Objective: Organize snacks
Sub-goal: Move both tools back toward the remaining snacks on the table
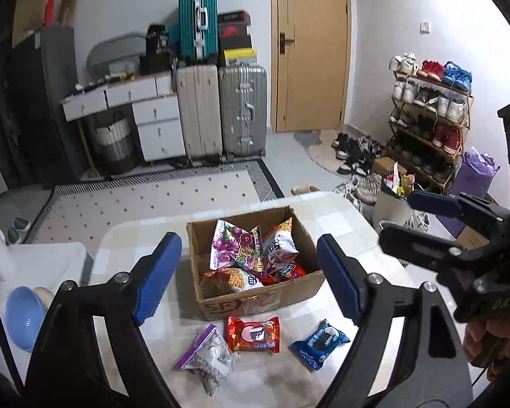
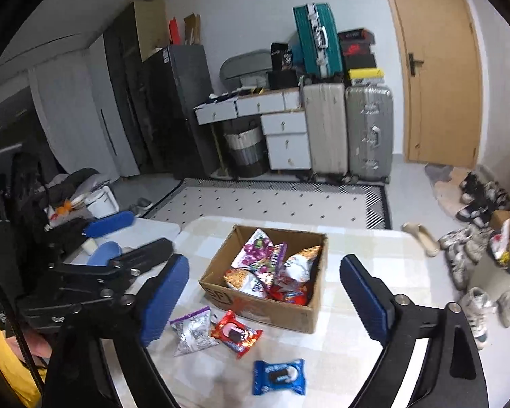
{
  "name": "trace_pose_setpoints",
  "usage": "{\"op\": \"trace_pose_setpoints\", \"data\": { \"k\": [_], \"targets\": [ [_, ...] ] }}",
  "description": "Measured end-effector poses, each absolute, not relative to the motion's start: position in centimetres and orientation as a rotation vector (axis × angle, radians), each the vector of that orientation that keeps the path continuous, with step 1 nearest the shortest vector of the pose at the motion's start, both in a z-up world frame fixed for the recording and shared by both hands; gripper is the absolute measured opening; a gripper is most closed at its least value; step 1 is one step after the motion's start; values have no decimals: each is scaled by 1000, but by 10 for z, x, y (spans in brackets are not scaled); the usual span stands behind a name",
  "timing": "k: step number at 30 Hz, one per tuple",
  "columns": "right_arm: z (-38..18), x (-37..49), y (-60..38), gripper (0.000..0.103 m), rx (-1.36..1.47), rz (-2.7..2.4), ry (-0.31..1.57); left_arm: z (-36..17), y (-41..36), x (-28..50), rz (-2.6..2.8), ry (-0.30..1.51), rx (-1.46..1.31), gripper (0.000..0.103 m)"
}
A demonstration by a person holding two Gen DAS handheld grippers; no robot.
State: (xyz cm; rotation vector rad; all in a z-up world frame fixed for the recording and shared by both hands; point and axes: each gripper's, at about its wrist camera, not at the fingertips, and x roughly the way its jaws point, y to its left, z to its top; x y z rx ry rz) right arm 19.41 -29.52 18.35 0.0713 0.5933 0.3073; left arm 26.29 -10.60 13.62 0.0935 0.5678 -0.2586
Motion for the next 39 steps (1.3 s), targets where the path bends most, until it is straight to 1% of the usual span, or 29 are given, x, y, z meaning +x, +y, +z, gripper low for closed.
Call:
{"op": "trace_pose_setpoints", "data": {
  "k": [2, 4, 5, 6, 12, 18, 21, 26, 30, 33, 36, 39],
  "targets": [
    [189, 174, -299, 100, 67, 300, 554, 149, -101, 237, -252, 524, 94, 86],
    [191, 156, -302, 100, 71, 295, 533, 159, -96, 213, -239, 487, 92, 91],
    [191, 148, -303, 101, 78, 301, 525, 164, -93, 202, -233, 473, 93, 99],
    [191, 139, -303, 101, 85, 312, 518, 169, -89, 187, -226, 446, 88, 103],
    [190, 71, -298, 102, 53, 353, 405, 179, -67, 120, -211, 372, 93, 103],
    [167, 30, -285, 102, 49, 356, 370, 163, -45, 78, -188, 358, 67, 103],
    [152, 16, -281, 102, 65, 365, 367, 147, -31, 63, -174, 389, 32, 103],
    [127, 8, -276, 102, 91, 374, 388, 116, 0, 37, -129, 383, -46, 103],
    [101, 9, -275, 102, 109, 357, 420, 85, 20, 37, -91, 385, -86, 102],
    [83, 11, -277, 102, 148, 333, 455, 58, 26, 48, -89, 439, -103, 102],
    [66, 6, -281, 102, 247, 347, 485, 32, 26, 55, -81, 499, -99, 102],
    [59, 3, -280, 102, 254, 346, 488, 8, 26, 54, -95, 541, -118, 102]
  ]
}}
